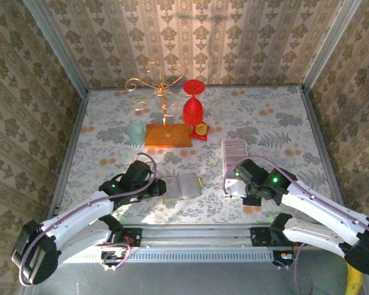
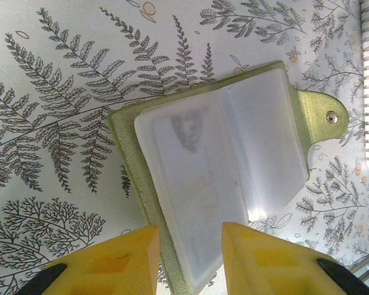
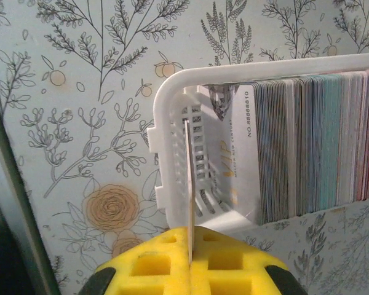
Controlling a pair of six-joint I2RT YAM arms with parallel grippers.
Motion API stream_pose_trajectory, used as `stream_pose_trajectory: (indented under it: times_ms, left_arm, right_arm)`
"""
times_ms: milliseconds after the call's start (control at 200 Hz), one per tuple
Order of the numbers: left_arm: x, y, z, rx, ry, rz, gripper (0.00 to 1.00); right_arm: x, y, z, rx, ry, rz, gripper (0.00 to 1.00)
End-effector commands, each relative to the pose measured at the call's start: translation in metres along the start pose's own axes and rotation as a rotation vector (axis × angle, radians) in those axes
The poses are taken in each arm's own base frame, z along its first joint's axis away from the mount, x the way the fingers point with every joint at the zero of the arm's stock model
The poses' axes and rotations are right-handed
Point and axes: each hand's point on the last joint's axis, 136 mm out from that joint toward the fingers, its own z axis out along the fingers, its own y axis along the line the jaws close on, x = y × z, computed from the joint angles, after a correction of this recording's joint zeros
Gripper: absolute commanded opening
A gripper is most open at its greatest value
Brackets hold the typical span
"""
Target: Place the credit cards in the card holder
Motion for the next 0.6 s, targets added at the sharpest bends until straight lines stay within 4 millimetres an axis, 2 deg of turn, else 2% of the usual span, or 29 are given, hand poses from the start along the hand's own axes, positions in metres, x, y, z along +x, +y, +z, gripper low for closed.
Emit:
stream_pose_trajectory:
  times_ms: [0,230,385,595]
  left_arm:
    - [-0.002,-0.003,-0.005,0.009,-0.005,0.022,0.32]
    - [0.002,-0.002,-0.002,0.026,-0.003,0.009,0.31]
    - [0.003,-0.001,-0.001,0.024,-0.001,0.011,0.3]
    - [0.003,-0.002,-0.001,0.029,0.0,0.013,0.3]
  right_arm:
    - [-0.003,-0.013,0.007,0.053,0.014,-0.054,0.0]
    - [-0.008,-0.016,0.015,0.047,0.016,-0.061,0.0]
    - [-0.008,-0.012,0.022,0.026,0.029,-0.061,0.0]
    - [-0.004,-0.018,0.031,0.07,0.067,-0.088,0.0]
